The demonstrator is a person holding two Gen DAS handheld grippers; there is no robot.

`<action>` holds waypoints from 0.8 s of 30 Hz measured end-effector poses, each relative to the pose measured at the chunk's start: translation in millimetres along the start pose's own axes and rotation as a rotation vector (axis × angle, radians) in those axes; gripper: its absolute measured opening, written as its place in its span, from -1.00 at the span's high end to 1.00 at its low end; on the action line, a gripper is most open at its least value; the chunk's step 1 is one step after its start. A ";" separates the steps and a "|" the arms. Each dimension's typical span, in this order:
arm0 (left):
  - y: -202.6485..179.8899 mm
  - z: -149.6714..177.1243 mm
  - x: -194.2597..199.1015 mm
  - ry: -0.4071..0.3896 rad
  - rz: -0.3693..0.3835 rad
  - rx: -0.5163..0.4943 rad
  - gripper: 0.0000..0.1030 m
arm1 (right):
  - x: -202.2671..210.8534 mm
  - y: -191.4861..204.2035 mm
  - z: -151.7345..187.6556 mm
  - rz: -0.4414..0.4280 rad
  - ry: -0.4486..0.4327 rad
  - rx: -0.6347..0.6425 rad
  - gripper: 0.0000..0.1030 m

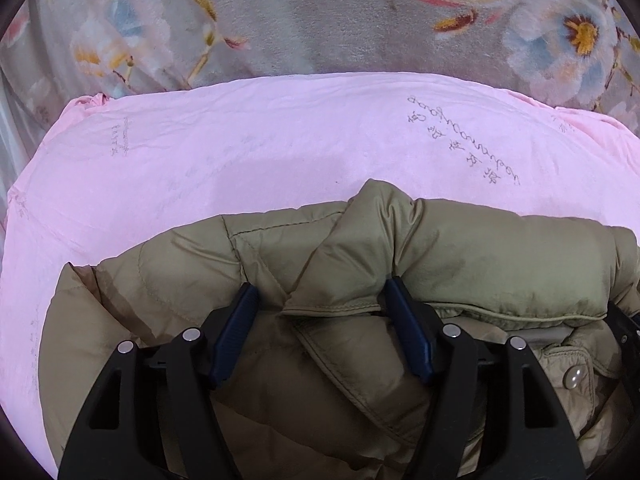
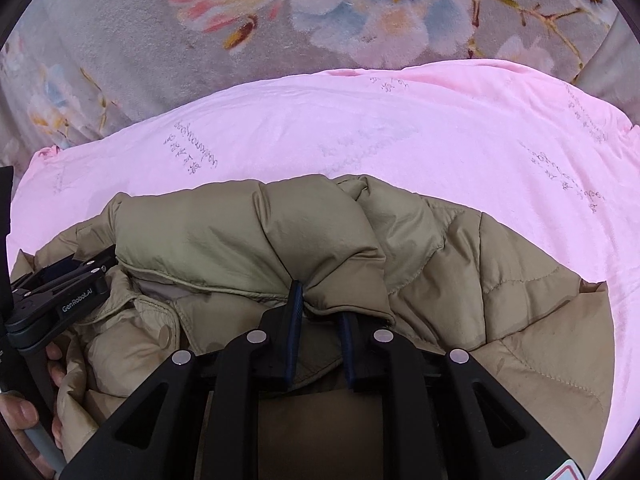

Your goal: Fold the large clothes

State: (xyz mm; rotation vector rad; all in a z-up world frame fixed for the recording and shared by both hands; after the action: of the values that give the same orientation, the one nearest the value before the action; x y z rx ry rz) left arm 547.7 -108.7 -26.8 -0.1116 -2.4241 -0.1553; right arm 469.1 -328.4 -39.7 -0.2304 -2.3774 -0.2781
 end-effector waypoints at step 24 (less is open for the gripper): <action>209.6 329.9 243.9 0.204 0.362 0.322 -0.83 | 338.7 -109.9 344.9 -0.272 0.139 -0.327 -0.24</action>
State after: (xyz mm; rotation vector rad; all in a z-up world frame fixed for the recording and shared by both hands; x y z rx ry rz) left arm 176.5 154.8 -97.7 -0.3650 -2.1524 0.3688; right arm -25.4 -313.6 -70.3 -0.0345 -2.2133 -0.7881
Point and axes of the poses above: each gripper's, at about its wrist camera, not at the fingertips, and x roughly against the way its jaws point, y to its left, z to its underside, the point moved 9 cm from there along -x, roughly the way its jaws point, and after that the axes turned 3 degrees about -y, right-handed, at the moved point
